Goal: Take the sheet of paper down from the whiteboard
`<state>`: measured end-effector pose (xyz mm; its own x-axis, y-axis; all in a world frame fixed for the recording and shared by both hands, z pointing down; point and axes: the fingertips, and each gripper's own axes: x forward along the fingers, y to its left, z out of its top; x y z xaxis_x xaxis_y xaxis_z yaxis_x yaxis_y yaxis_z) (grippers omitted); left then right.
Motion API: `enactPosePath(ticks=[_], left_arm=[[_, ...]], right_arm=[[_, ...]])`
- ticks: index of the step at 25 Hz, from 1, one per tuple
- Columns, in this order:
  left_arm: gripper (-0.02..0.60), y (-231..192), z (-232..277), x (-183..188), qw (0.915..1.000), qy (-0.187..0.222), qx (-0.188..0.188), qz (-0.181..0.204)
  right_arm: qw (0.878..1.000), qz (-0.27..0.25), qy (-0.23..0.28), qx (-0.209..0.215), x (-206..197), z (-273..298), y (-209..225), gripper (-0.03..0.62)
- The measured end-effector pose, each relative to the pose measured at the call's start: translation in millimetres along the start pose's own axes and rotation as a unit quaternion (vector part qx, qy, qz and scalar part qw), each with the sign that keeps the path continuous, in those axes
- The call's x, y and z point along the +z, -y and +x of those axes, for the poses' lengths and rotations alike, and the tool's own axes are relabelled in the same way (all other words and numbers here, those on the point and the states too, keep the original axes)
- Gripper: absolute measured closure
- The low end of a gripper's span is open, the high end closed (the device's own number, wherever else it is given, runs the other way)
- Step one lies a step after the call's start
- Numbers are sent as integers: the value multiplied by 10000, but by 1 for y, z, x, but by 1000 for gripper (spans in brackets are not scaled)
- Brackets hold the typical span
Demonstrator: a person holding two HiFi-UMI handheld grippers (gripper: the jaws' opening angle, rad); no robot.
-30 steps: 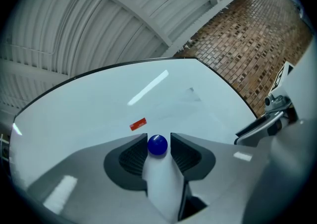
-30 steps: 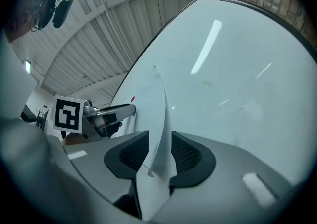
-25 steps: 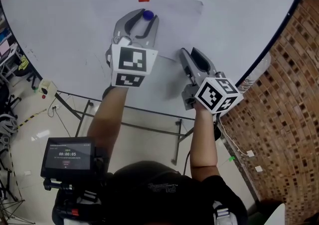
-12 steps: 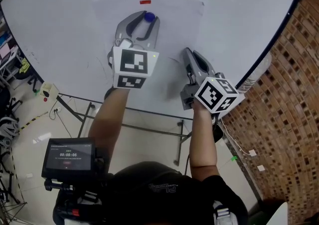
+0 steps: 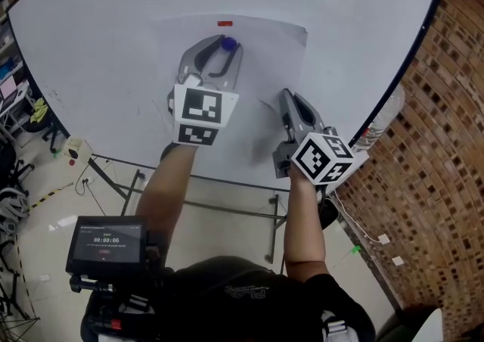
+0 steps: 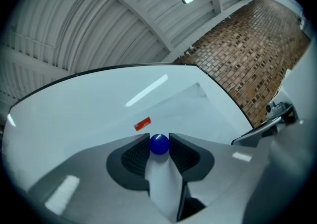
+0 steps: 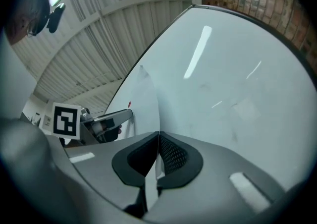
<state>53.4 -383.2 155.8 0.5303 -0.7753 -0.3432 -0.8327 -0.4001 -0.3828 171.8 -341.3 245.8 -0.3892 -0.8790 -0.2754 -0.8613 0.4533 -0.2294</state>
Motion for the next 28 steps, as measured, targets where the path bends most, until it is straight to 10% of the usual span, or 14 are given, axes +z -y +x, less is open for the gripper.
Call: enactPosePath(ticks=[13, 28], left_arm=[[459, -12, -34, -12, 9987, -132, 168, -463], [459, 7, -43, -55, 9947, -566, 10, -855]], right_arm=[[9751, -1531, -561, -1505, -36, -25, 41, 580], [9662, -1688, -854, -1754, -59, -46, 45, 580]])
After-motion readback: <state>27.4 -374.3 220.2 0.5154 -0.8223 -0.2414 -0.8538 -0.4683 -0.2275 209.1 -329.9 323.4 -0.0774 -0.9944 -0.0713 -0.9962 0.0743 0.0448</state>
